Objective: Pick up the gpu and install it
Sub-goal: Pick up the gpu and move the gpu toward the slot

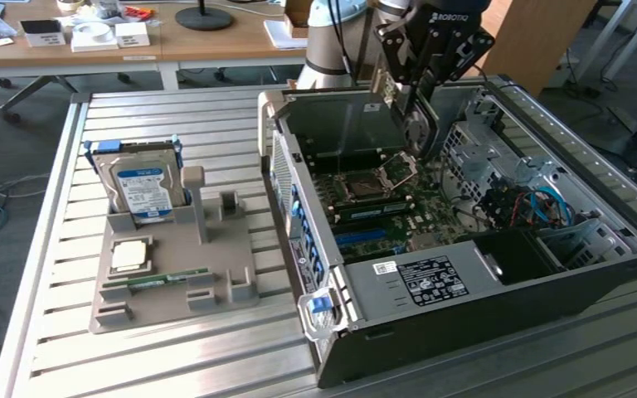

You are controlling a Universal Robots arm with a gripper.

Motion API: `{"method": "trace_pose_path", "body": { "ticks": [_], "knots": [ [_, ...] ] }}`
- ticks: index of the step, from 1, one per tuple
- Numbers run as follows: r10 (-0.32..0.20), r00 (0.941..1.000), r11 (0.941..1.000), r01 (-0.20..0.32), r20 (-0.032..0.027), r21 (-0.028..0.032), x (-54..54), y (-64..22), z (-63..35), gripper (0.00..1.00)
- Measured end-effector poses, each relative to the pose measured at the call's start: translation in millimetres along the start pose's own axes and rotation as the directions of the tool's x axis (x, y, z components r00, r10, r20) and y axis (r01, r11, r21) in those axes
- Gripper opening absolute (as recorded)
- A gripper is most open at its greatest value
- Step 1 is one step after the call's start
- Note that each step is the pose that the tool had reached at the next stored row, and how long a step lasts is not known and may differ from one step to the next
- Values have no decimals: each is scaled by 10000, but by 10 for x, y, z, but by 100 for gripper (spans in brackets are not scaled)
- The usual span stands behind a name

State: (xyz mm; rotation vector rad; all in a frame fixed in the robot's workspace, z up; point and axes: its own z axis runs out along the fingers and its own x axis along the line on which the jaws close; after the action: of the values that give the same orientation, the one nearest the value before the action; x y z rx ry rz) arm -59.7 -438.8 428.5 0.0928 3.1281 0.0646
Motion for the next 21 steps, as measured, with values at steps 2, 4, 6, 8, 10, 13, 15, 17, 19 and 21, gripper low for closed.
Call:
{"method": "trace_pose_path", "body": {
  "ticks": [2,4,6,8,10,13,15,17,19,21],
  "knots": [
    [0,10000,10000,0,0,1,-11,2,0,27],
    [0,10000,10000,0,0,1,-21,5,0,27],
    [0,10000,10000,0,0,1,-30,7,0,27],
    [-1,10000,10000,1,-1,1,-40,10,1,27],
    [0,10000,10000,0,0,0,-50,12,1,27],
    [-1,10000,10000,1,0,0,-63,16,2,27],
    [0,10000,10000,0,0,1,-71,19,2,27],
    [0,10000,10000,0,0,1,-77,22,2,27],
    [1,10000,10000,-1,0,0,-79,23,2,27],
    [-1,10000,10000,1,0,0,-80,23,2,27]
  ]
}}
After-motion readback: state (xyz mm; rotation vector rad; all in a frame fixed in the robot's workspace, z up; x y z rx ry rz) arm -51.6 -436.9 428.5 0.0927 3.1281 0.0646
